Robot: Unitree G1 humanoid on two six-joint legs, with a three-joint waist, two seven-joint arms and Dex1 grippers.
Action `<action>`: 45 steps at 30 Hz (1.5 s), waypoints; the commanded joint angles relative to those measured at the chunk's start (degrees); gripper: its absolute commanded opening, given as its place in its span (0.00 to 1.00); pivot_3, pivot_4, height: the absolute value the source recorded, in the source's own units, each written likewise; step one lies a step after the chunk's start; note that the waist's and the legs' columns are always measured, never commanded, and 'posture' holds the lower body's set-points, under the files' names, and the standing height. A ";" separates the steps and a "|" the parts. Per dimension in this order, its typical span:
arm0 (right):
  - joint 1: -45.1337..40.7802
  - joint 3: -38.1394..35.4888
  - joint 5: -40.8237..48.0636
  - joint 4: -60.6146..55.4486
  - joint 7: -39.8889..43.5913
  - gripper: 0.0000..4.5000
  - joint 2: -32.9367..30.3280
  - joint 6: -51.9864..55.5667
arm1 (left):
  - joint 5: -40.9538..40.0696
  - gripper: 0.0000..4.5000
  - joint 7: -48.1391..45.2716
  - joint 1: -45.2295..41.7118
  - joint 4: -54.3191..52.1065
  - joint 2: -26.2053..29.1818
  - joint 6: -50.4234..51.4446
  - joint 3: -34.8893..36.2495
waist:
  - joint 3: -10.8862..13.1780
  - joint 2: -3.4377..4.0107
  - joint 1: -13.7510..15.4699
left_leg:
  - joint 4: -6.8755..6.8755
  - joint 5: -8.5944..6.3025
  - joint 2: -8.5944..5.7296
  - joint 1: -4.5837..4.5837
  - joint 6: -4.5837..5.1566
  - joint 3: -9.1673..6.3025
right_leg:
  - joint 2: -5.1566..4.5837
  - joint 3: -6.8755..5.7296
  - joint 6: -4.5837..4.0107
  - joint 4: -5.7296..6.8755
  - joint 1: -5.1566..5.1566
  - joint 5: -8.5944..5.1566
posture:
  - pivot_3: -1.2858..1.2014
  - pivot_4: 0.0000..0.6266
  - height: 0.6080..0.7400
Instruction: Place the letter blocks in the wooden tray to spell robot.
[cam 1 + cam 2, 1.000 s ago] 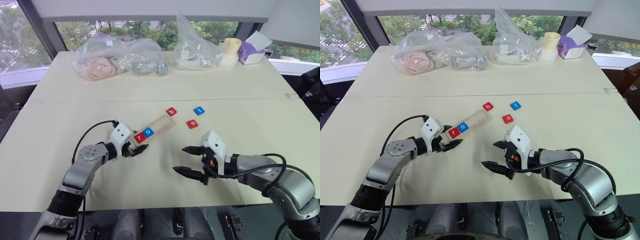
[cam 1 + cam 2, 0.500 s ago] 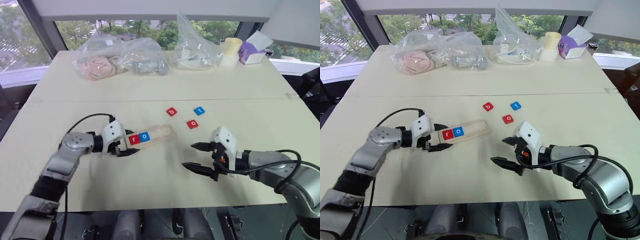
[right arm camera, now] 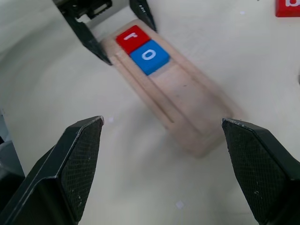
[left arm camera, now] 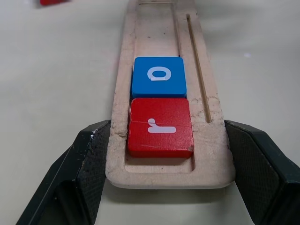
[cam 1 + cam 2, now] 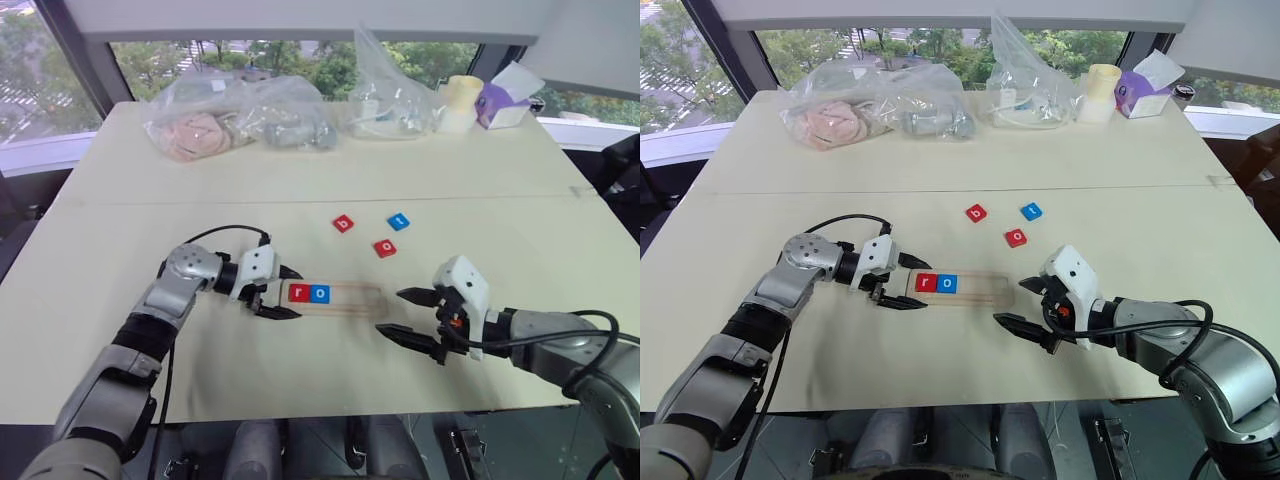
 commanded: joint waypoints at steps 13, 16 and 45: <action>-8.43 -2.49 3.50 4.01 -1.22 0.92 4.23 -2.33 | -3.83 1.00 -0.52 1.60 -11.69 10.28 12.82 6.61 | 0.03 -0.08 -0.78 | 0.09 0.00 0.17 0.04 0.00 -0.05 | 0.19 0.04 -0.04 0.09 -0.04 0.06 | 0.52 0.24 0.99; -16.28 2.40 -2.74 11.99 -4.90 0.92 9.57 -5.48 | -10.40 1.00 -1.46 3.96 -19.43 15.56 24.55 11.74 | 0.06 0.01 -1.42 | -0.05 0.00 0.26 0.03 0.00 -0.05 | 0.29 0.04 -0.07 0.11 -0.15 0.05 | 0.52 0.24 0.99; -49.89 16.28 -38.48 75.73 -10.43 0.26 35.32 -30.42 | -30.43 1.00 28.69 20.81 -48.15 13.68 52.15 33.04 | 0.08 0.02 -1.79 | -0.11 0.11 0.11 0.09 -0.15 0.04 | 0.25 0.10 -0.19 0.40 -0.14 0.16 | 0.52 0.24 0.99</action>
